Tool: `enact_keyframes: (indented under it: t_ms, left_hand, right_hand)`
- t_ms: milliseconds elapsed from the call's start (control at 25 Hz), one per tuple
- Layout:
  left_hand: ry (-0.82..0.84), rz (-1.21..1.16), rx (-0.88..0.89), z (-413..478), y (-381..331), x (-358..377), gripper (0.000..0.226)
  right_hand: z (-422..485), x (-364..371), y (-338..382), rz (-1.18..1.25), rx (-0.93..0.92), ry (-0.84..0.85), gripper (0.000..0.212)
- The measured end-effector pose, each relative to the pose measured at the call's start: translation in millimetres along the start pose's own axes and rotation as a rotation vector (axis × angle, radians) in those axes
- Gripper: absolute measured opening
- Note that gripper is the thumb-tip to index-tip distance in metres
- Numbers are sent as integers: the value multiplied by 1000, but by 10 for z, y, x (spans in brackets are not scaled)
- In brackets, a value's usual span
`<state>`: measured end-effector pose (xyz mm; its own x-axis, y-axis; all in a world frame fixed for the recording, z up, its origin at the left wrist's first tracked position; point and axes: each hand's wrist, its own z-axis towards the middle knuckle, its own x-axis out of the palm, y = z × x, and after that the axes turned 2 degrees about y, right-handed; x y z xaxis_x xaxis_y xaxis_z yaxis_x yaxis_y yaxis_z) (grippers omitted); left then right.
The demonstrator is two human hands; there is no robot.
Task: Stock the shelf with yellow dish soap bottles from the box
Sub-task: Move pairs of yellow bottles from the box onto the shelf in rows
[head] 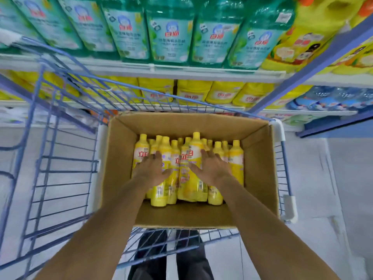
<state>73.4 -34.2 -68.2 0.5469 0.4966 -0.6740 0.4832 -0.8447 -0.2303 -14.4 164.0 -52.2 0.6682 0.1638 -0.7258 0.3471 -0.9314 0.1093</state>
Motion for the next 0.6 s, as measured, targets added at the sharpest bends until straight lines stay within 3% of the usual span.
enact_keyframes:
  t_ms: [320, 480, 600]
  left_hand:
    - [-190, -413, -161, 296, -3, 414, 64]
    - [-229, -498, -240, 307, -50, 491, 61]
    - [-197, -502, -269, 263, -98, 519, 74]
  right_hand:
    - [326, 419, 166, 346, 174, -161, 85]
    - [369, 449, 150, 459, 255, -144, 84]
    - [310, 477, 119, 494, 278, -104, 82]
